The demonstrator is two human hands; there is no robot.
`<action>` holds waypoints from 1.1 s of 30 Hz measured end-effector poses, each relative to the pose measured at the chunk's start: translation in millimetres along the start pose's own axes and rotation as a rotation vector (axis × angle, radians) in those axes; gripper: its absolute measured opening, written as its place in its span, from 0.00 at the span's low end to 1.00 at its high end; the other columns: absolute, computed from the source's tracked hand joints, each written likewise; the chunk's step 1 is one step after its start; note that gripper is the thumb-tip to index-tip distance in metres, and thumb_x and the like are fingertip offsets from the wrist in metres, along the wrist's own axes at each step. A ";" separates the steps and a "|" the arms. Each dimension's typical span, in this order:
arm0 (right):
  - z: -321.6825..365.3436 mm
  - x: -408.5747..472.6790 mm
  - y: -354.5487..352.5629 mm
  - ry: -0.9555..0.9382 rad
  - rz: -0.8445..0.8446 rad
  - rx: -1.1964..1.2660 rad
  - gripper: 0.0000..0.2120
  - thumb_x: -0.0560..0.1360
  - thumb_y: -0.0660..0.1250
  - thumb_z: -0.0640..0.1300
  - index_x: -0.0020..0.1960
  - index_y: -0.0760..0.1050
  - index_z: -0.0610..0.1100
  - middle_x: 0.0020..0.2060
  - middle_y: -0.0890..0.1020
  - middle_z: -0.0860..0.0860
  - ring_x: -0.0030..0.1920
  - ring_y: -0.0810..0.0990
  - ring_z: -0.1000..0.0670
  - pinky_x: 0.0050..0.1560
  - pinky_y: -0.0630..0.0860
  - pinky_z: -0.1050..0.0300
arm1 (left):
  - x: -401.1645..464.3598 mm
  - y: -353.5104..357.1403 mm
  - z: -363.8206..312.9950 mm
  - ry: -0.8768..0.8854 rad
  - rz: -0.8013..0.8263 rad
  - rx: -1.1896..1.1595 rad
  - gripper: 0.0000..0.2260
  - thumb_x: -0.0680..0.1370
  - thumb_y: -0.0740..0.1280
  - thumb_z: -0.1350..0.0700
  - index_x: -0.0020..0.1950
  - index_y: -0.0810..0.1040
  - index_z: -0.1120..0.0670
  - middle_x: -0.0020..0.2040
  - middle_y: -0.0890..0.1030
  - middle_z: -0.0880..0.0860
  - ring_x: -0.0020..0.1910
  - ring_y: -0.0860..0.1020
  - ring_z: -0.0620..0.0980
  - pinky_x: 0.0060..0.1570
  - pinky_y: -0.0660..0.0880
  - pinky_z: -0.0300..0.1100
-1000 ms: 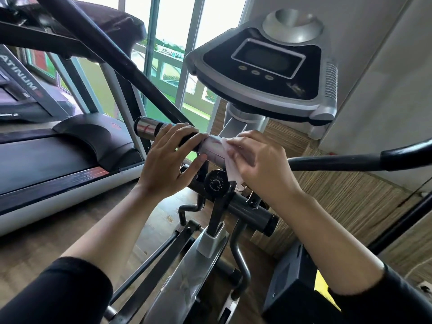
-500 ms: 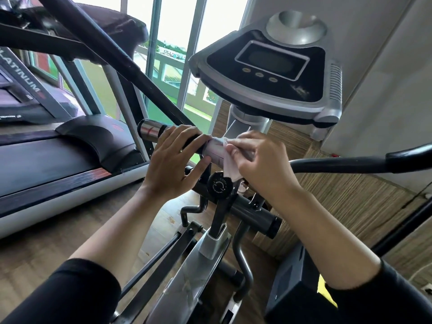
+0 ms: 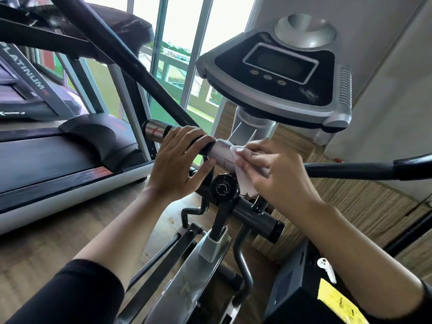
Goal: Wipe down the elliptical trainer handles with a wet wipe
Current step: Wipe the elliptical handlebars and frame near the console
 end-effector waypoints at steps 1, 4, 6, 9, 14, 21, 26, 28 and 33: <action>0.8 1.9 1.7 -0.002 0.007 0.001 0.10 0.75 0.69 0.42 0.55 0.81 0.39 0.51 0.82 0.53 0.49 0.80 0.57 0.55 0.75 0.69 | 0.0 -0.2 0.1 -0.001 -0.002 0.000 0.14 0.78 0.64 0.51 0.60 0.75 0.58 0.58 0.79 0.56 0.60 0.75 0.56 0.68 0.64 0.48; 0.9 18.4 15.2 0.025 0.068 0.037 0.11 0.76 0.68 0.43 0.55 0.80 0.39 0.52 0.82 0.51 0.48 0.81 0.56 0.52 0.77 0.66 | 0.1 -0.9 -0.5 -0.005 -0.009 0.001 0.14 0.78 0.64 0.51 0.59 0.76 0.59 0.58 0.79 0.57 0.60 0.75 0.57 0.67 0.65 0.49; 0.2 24.7 19.4 0.027 0.079 0.039 0.11 0.76 0.68 0.43 0.55 0.80 0.38 0.53 0.82 0.51 0.48 0.80 0.56 0.53 0.76 0.67 | 0.0 -0.4 -0.5 -0.014 -0.009 0.003 0.14 0.78 0.64 0.51 0.59 0.76 0.59 0.58 0.79 0.57 0.59 0.75 0.57 0.67 0.65 0.49; -0.3 14.0 11.6 0.011 0.041 0.023 0.11 0.75 0.69 0.42 0.55 0.80 0.39 0.52 0.82 0.52 0.49 0.80 0.57 0.55 0.74 0.71 | -0.2 1.0 0.0 -0.022 -0.004 -0.004 0.15 0.78 0.63 0.50 0.60 0.75 0.58 0.58 0.79 0.57 0.60 0.75 0.56 0.67 0.65 0.49; 1.8 11.2 11.3 0.002 0.047 0.011 0.10 0.75 0.69 0.40 0.55 0.80 0.38 0.53 0.82 0.51 0.50 0.80 0.57 0.56 0.73 0.72 | -0.8 1.4 1.7 -0.038 -0.001 -0.006 0.15 0.79 0.63 0.50 0.59 0.76 0.59 0.58 0.79 0.56 0.60 0.75 0.57 0.67 0.65 0.48; 0.3 12.7 15.4 0.024 0.079 0.054 0.11 0.75 0.69 0.42 0.56 0.80 0.40 0.53 0.81 0.52 0.51 0.80 0.56 0.55 0.76 0.67 | -0.7 -0.8 0.5 -0.022 -0.006 -0.015 0.15 0.79 0.64 0.51 0.59 0.77 0.61 0.58 0.79 0.57 0.60 0.75 0.57 0.67 0.66 0.49; 4.6 2.6 9.3 -0.046 0.046 0.019 0.10 0.75 0.69 0.39 0.56 0.80 0.39 0.53 0.81 0.51 0.52 0.78 0.60 0.57 0.69 0.77 | -2.6 -0.9 2.8 0.001 -0.019 -0.034 0.14 0.79 0.62 0.54 0.61 0.76 0.60 0.59 0.78 0.57 0.62 0.74 0.58 0.68 0.65 0.51; 5.7 14.9 19.4 -0.061 0.088 -0.012 0.12 0.76 0.68 0.42 0.57 0.79 0.40 0.55 0.81 0.50 0.53 0.78 0.58 0.58 0.73 0.70 | -3.1 -0.2 4.1 0.009 -0.024 -0.036 0.14 0.79 0.63 0.56 0.61 0.76 0.61 0.59 0.78 0.57 0.62 0.74 0.58 0.67 0.66 0.53; 2.3 11.3 18.6 -0.106 0.083 -0.041 0.12 0.76 0.68 0.43 0.59 0.79 0.41 0.57 0.80 0.51 0.55 0.79 0.56 0.59 0.75 0.63 | -2.5 -0.4 5.0 0.030 -0.035 -0.040 0.14 0.79 0.63 0.56 0.61 0.76 0.61 0.59 0.78 0.57 0.61 0.75 0.58 0.67 0.67 0.52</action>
Point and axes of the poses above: each hand's wrist, its own x-axis towards the middle knuckle, its own y-axis out of the palm, z = x × y, the point moved 8 cm from there along x, towards the middle knuckle
